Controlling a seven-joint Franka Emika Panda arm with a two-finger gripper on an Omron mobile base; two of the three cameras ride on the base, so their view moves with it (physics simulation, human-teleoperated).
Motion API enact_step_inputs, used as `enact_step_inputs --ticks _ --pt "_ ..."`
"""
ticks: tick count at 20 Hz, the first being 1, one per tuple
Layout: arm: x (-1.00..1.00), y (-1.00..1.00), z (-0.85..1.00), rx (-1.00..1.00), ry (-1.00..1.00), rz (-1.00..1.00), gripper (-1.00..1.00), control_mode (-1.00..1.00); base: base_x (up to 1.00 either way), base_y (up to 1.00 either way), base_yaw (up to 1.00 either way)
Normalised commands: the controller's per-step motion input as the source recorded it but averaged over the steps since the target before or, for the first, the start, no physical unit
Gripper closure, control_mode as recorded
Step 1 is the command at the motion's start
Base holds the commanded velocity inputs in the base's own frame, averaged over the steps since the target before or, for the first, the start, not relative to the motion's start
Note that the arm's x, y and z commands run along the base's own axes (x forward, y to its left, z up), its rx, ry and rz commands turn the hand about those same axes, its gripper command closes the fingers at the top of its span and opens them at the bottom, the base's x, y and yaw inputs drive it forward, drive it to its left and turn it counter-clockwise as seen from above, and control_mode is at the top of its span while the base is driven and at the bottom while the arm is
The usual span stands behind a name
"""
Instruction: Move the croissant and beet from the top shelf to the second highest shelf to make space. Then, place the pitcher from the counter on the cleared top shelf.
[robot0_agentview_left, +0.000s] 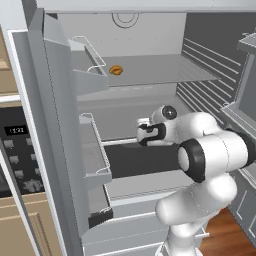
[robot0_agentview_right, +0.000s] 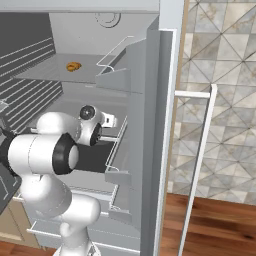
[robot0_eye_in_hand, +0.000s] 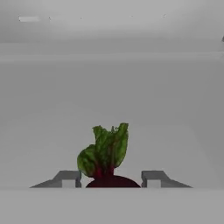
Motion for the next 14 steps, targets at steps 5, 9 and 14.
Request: enact_step_inputs --ticks 5,9,14 --pt "0.02 0.0 -0.01 0.0 -0.03 0.0 -1.0 -1.0 0.0 0.0 0.0" --pt "-0.38 0.01 0.41 -0.03 -0.16 0.0 -1.0 -1.0 0.0 0.0 0.0" --pt "-0.48 0.11 0.8 -0.05 -0.22 0.0 -1.0 -1.0 0.0 0.0 0.0"
